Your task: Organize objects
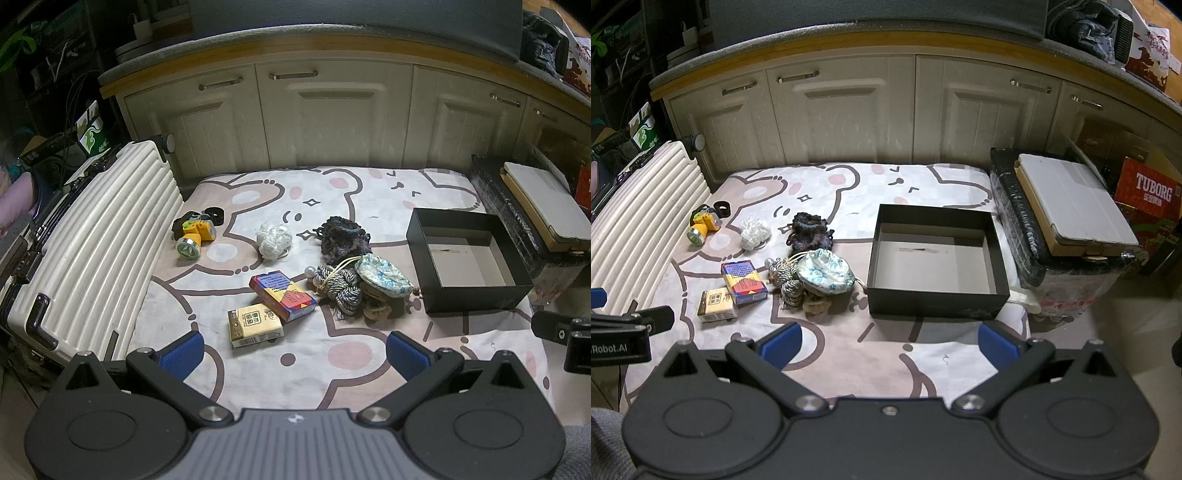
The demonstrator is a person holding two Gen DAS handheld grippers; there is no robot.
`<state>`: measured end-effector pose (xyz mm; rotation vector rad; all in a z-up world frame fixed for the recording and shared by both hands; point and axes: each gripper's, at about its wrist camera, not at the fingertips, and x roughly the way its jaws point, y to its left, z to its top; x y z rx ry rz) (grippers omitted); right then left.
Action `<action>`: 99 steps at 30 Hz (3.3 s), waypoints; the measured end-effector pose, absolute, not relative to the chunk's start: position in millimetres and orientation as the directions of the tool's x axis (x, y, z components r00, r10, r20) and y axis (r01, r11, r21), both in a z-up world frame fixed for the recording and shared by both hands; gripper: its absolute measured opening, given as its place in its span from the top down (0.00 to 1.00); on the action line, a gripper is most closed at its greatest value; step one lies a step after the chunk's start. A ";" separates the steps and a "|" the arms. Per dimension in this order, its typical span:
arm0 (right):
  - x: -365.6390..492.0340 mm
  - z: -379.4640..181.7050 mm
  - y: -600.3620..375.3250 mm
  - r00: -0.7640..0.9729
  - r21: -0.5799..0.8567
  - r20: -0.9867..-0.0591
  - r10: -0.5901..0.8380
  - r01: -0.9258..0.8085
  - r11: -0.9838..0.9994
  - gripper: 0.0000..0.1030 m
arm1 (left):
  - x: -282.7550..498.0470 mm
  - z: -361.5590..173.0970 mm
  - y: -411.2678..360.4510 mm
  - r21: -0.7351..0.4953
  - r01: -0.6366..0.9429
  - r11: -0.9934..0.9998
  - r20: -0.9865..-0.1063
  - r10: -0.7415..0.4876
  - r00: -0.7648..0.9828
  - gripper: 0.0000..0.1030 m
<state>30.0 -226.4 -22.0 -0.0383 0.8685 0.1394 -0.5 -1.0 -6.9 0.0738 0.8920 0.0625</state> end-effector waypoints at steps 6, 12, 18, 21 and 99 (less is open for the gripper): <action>30.1 -21.7 -226.2 0.637 0.024 -0.764 0.106 -0.136 0.990 0.00 | -0.3 -6.8 -1.2 0.091 -0.025 0.996 -0.775 0.087 0.626 0.00; 30.3 -21.4 -226.1 0.637 0.024 -0.764 0.105 -0.135 0.991 0.00 | -0.3 -6.8 -1.3 0.092 -0.027 0.995 -0.775 0.088 0.626 0.00; 30.5 -21.5 -225.9 0.637 0.023 -0.764 0.105 -0.135 0.991 0.00 | -0.3 -6.9 -1.4 0.092 -0.028 0.995 -0.775 0.089 0.625 0.00; 30.6 -21.1 -226.1 0.636 0.023 -0.765 0.104 -0.135 0.991 0.00 | 0.0 -7.2 -1.9 0.091 -0.028 0.995 -0.776 0.089 0.625 0.00; 50.0 8.9 -224.6 0.719 0.067 -0.675 0.166 -0.165 0.984 0.00 | 6.9 30.7 -4.3 0.117 0.004 0.993 -0.659 0.074 0.748 0.00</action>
